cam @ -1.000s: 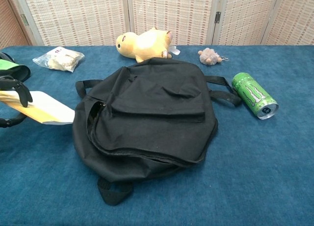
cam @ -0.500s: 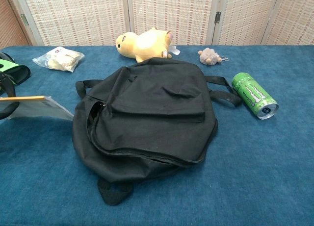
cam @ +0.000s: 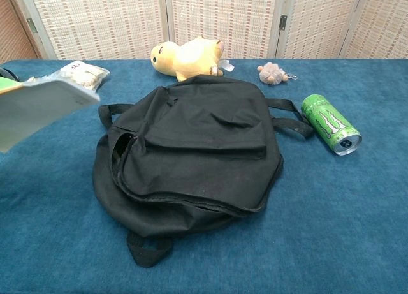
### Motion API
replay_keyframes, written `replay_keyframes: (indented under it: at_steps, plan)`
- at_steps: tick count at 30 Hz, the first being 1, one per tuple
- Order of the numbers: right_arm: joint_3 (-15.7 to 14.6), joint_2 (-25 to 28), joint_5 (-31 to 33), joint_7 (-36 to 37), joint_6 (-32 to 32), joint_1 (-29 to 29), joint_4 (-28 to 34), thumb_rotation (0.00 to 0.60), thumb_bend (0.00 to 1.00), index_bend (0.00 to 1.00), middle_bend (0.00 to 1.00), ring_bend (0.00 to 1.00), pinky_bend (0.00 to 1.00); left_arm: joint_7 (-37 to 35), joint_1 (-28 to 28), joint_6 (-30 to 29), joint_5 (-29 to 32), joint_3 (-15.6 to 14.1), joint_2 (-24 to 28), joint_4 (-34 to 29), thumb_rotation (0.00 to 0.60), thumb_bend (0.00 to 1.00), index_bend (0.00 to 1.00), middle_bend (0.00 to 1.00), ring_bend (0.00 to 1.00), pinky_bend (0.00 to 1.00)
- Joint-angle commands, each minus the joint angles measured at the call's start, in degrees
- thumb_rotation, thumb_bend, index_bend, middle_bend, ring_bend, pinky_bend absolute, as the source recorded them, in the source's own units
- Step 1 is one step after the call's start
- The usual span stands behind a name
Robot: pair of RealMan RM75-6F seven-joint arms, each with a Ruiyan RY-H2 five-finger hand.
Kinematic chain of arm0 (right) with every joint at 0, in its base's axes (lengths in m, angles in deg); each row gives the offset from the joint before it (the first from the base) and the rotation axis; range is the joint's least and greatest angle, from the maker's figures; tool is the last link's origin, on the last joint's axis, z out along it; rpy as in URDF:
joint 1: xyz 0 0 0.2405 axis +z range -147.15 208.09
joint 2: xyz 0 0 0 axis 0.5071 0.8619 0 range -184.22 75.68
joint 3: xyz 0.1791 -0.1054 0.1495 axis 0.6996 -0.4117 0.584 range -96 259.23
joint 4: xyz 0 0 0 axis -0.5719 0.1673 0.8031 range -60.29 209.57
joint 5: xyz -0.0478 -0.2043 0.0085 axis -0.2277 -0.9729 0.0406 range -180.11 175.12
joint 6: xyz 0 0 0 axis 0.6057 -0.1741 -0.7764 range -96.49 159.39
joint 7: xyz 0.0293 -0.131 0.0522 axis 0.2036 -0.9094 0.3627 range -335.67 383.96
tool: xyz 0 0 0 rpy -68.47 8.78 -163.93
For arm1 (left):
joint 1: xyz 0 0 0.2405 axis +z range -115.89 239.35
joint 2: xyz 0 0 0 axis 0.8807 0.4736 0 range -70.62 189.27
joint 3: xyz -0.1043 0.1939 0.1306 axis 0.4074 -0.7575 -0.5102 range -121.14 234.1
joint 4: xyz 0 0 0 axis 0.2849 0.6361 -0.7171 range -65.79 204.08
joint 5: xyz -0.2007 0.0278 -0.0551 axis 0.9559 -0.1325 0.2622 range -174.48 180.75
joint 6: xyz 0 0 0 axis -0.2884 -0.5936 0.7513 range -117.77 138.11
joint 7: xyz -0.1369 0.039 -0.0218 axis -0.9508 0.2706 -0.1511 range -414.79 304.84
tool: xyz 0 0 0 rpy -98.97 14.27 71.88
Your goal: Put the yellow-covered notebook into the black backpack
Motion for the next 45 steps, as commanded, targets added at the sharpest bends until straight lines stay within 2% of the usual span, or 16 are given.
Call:
replay_keyframes:
  at_steps: [1, 6, 8, 14, 20, 31, 39, 45]
  plan:
    - [-0.75, -0.11, -2.00, -2.39, -5.28, 3.55, 3.75, 0.600, 0.14, 0.12, 0.07, 0.04, 0.04, 2.03, -1.11, -1.77, -2.28, -1.24, 0.86, -1.60, 0.600, 0.50, 0.76, 0.65, 0.51, 0.21]
    - [-0.62, -2.80, -2.38, -5.88, -14.61, 9.32, 8.17, 0.600, 0.12, 0.18, 0.12, 0.08, 0.14, 4.61, -2.44, -3.60, -5.44, -2.87, 1.58, -3.94, 0.600, 0.48, 0.76, 0.65, 0.51, 0.21]
    - [-0.05, -4.51, -1.31, -6.67, -18.01, 11.46, 9.16, 0.600, 0.12, 0.19, 0.13, 0.09, 0.14, 5.32, -2.84, -4.08, -6.30, -3.25, 1.72, -4.62, 0.600, 0.48, 0.76, 0.65, 0.51, 0.21]
    - [3.00, -12.05, 5.03, -9.65, -28.82, 18.63, 9.73, 0.600, 0.12, 0.22, 0.14, 0.10, 0.14, 7.42, -3.88, -5.39, -8.38, -3.94, 2.34, -6.53, 0.600, 0.48, 0.77, 0.65, 0.51, 0.21]
    - [6.09, -19.28, 12.53, -15.27, -35.70, 24.13, 7.68, 0.600, 0.12, 0.24, 0.15, 0.10, 0.14, 8.59, -4.44, -5.59, -9.45, -4.36, 3.20, -7.91, 0.600, 0.48, 0.77, 0.65, 0.51, 0.21]
    - [9.25, -28.24, 25.16, -23.17, -41.74, 31.45, 2.15, 0.600, 0.13, 0.25, 0.16, 0.10, 0.14, 9.84, -4.72, -5.54, -10.08, -4.49, 3.29, -8.83, 0.600, 0.48, 0.77, 0.65, 0.51, 0.21]
    - [9.79, -31.29, 30.72, -26.94, -42.22, 34.91, -0.69, 0.600, 0.18, 0.25, 0.16, 0.11, 0.17, 9.81, -4.54, -5.46, -9.86, -4.28, 2.80, -9.79, 0.600, 0.48, 0.77, 0.65, 0.51, 0.21]
    - [10.25, -30.94, 33.49, -26.85, -41.87, 36.08, -0.59, 0.600, 0.25, 0.26, 0.16, 0.12, 0.20, 9.71, -4.43, -5.57, -9.78, -4.11, 2.94, -10.11, 0.600, 0.48, 0.77, 0.65, 0.51, 0.21]
